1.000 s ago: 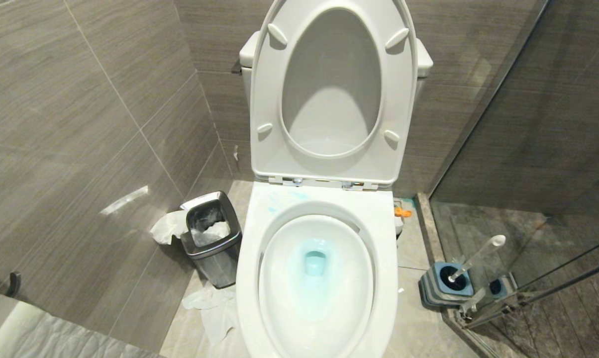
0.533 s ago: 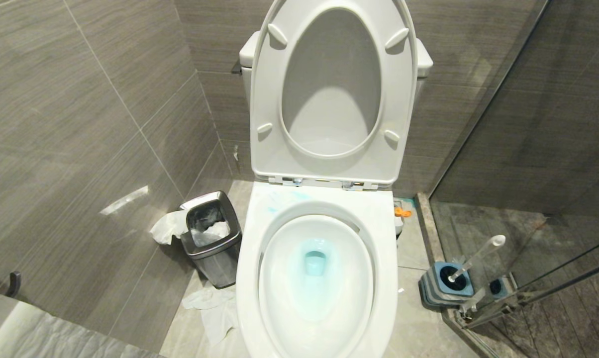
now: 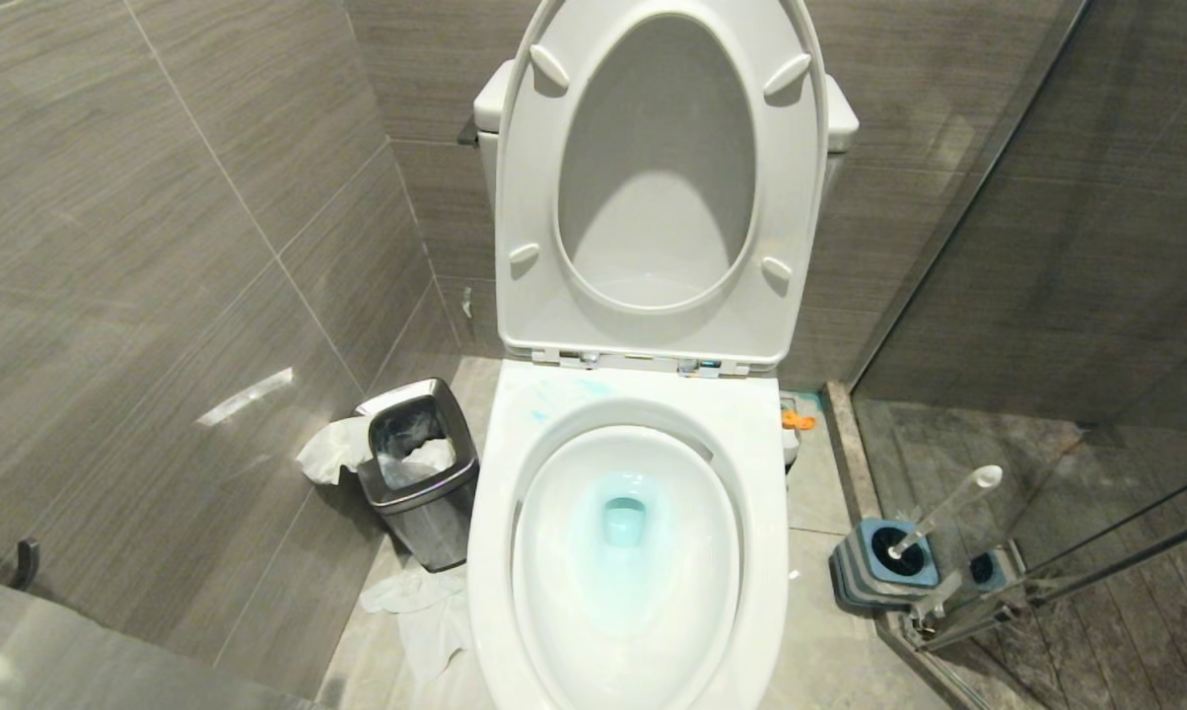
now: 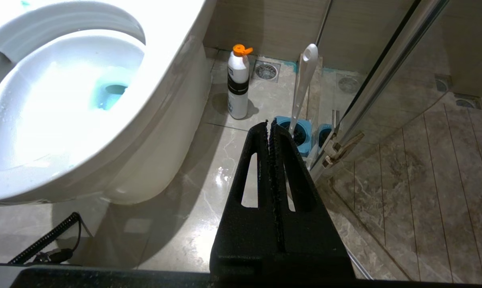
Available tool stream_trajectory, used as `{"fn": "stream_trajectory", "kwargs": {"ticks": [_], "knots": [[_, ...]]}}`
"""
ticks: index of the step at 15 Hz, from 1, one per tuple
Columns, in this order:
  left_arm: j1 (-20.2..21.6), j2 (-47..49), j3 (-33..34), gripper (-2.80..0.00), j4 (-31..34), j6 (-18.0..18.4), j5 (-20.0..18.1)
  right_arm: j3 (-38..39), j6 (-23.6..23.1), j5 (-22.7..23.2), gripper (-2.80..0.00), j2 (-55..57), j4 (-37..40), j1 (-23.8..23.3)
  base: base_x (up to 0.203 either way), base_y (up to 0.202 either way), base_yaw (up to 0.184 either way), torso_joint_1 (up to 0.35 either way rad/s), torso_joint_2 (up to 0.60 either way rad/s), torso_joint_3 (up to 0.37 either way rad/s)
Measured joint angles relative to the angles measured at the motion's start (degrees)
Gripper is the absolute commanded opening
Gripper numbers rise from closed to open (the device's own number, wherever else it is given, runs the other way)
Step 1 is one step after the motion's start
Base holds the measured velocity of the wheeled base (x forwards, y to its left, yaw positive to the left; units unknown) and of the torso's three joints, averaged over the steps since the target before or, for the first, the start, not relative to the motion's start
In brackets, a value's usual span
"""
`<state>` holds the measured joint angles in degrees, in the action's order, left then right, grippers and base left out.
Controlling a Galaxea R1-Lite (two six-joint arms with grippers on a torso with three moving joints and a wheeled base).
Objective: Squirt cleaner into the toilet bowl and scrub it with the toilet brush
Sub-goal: Flush the toilet
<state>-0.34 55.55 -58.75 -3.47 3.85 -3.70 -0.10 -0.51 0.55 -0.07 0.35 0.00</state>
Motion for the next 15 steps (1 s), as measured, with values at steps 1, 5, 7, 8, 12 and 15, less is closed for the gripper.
{"fn": "stream_trajectory", "kwargs": {"ticks": [1, 5, 7, 8, 12, 15], "knots": [[-0.1, 3.3, -3.3, -2.80, -0.2, 0.1, 0.0, 0.0, 0.0, 0.0, -2.80, 0.0, 0.0, 0.0, 0.000, 0.000, 0.000, 0.000, 0.00, 0.000], [-0.9, 16.2, -13.8, -2.80, -1.7, 1.0, 0.0, 0.0, 0.0, 0.0, -2.80, 0.0, 0.0, 0.0, 0.000, 0.000, 0.000, 0.000, 0.00, 0.000], [-1.8, 23.1, -21.3, -2.80, -3.0, 1.3, 0.3, 0.0, 0.0, 0.0, -2.80, 0.0, 0.0, 0.0, 0.000, 0.000, 0.000, 0.000, 0.00, 0.000], [-2.4, 26.8, -25.9, -2.80, -3.2, 1.6, 0.4, 0.0, 0.0, 0.0, -2.80, 0.0, 0.0, 0.0, 0.000, 0.000, 0.000, 0.000, 0.00, 0.000], [-3.5, 39.5, -42.0, -2.80, -0.4, 2.3, 0.9, 0.0, 0.0, 0.0, -2.80, 0.0, 0.0, 0.0, 0.000, 0.000, 0.000, 0.000, 0.00, 0.000], [-3.7, 45.4, -51.1, -2.80, 7.9, 2.4, 0.9, 0.0, 0.0, 0.0, -2.80, 0.0, 0.0, 0.0, 0.000, 0.000, 0.000, 0.000, 0.00, 0.000]]}}
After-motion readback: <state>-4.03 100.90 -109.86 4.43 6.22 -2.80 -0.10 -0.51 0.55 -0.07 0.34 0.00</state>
